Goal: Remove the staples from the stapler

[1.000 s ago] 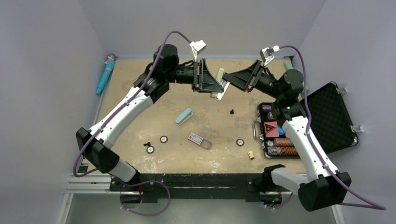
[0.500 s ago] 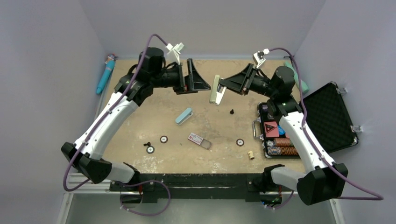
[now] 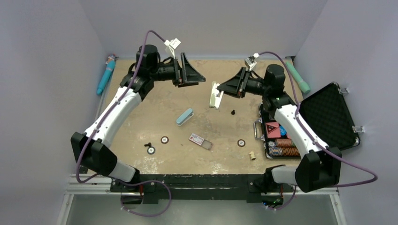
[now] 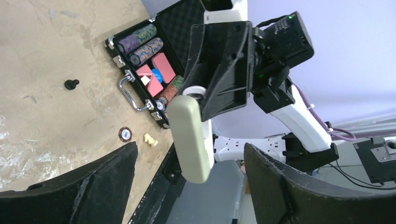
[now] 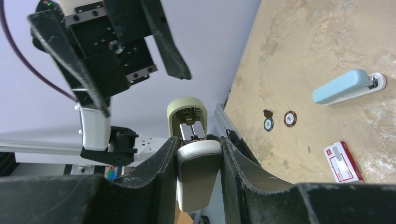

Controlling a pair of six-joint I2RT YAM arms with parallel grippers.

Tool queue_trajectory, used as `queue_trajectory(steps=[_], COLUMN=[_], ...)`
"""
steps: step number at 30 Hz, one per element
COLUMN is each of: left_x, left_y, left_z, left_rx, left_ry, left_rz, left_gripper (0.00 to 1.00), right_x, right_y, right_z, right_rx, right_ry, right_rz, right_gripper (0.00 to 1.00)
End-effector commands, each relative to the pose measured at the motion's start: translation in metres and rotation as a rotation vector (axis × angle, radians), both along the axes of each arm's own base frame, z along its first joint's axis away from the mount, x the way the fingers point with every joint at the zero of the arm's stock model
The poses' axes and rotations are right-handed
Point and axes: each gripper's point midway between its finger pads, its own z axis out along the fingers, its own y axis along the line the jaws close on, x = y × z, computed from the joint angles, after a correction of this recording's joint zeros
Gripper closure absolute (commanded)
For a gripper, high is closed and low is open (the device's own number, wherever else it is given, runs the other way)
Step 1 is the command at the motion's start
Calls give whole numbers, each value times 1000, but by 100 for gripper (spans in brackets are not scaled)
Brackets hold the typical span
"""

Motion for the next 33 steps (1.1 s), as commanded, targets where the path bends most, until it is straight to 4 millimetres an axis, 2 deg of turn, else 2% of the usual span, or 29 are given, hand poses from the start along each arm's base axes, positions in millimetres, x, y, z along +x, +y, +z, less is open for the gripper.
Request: queue_trajectory(steps=[1,10,13,19,33], left_x=[9,24,23,19,9], left_y=[-11,-28,-33,-36,-44], left_z=[1,0,-7,-33,-35], left_rx=[-102,-195,-194,-172,-171], left_ry=[0,20,38,96,128], left_rz=[-71,-124,-155,-172,-212], left_gripper=[17,28,33,37,54], right_x=[-4,3,6,8,12], right_y=[5,15,16,17,16], right_z=[12,10,10,14,26], right_rx=[20,23,26,30,44], right_ry=[-56,-41,-38,-48,-74], right_rz=[49,58,52,55,25], right_gripper=[100,100,100,100,100])
